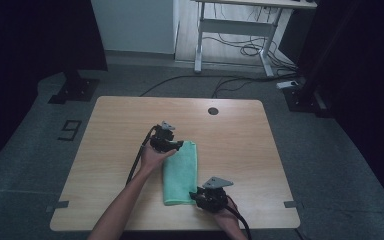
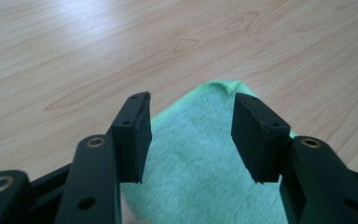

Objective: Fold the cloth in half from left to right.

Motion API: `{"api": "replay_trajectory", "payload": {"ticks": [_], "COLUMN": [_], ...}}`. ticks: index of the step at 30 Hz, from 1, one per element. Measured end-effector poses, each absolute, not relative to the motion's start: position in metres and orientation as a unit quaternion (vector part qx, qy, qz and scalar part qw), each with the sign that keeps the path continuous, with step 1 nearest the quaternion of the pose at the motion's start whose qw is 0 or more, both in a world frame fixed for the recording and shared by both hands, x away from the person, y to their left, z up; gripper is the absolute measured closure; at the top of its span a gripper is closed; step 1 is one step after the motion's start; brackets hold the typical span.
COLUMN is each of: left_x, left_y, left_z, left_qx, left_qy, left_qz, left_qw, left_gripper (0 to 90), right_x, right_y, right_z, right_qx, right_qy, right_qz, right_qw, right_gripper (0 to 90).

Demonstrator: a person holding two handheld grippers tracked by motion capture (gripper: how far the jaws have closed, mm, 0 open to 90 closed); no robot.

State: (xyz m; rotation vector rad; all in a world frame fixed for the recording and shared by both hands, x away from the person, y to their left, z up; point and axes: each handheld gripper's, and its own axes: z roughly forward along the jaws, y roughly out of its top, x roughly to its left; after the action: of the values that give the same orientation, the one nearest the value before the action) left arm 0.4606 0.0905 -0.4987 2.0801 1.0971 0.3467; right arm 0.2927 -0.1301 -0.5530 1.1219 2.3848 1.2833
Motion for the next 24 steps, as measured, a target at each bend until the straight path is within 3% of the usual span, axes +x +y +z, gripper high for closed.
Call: {"api": "replay_trajectory", "payload": {"ticks": [9,19,24], "left_x": [0.457,0.459,0.46], "left_y": [0.108,0.119,0.121], "left_z": [-0.506,-0.517,-0.525], "left_qx": [0.81,0.811,0.811], "left_qy": [0.441,0.454,0.461], "left_qz": [0.134,0.134,0.132], "left_qw": [0.362,0.345,0.335], "left_gripper": [47.8,48.7,55.4], "right_x": [0.29,0.289,0.291], "right_y": [-0.132,-0.128,-0.119], "right_z": [-0.547,-0.542,-0.54], "right_qx": [0.39,0.377,0.363], "right_qy": [0.805,0.805,0.812], "right_qz": [0.425,0.432,0.436], "right_qw": [0.142,0.15,0.139], "right_gripper": [51.0,48.4,48.1]}}
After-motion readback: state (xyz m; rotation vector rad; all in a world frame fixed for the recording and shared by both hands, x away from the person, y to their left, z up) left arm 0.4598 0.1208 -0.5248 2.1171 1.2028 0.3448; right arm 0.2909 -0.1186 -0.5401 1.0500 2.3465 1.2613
